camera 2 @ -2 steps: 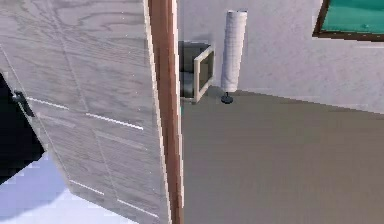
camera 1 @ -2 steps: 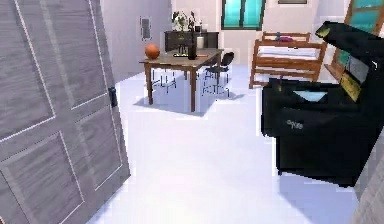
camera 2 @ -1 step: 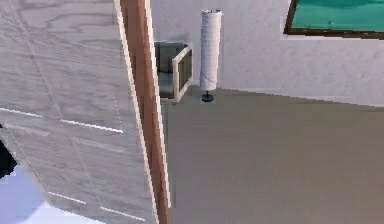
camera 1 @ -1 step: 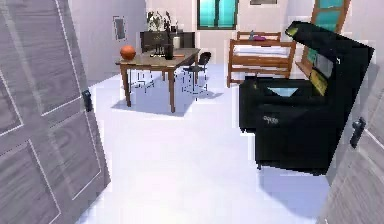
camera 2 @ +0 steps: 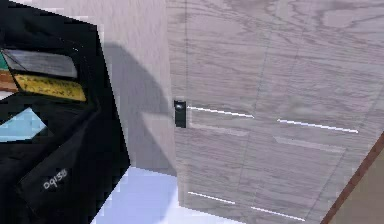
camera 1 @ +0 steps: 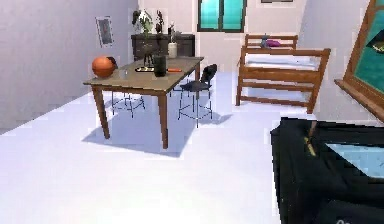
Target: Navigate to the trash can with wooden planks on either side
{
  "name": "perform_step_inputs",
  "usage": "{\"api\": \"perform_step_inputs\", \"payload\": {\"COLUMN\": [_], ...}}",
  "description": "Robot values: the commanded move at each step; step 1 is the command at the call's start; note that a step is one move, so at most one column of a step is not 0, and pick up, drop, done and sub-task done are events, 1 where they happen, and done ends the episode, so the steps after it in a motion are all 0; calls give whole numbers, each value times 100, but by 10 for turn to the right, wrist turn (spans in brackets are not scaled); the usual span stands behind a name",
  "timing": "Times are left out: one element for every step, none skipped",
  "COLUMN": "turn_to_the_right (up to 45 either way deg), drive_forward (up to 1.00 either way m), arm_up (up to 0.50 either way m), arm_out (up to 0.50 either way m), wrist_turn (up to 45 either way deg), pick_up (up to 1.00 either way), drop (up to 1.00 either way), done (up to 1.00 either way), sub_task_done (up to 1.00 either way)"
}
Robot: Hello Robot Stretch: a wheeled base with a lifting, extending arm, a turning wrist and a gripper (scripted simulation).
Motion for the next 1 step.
{"api": "perform_step_inputs", "payload": {"turn_to_the_right": [30], "drive_forward": [0], "arm_up": [0], "arm_out": [0], "wrist_turn": [0], "pick_up": [0], "drop": [0], "done": [0], "sub_task_done": [0]}}
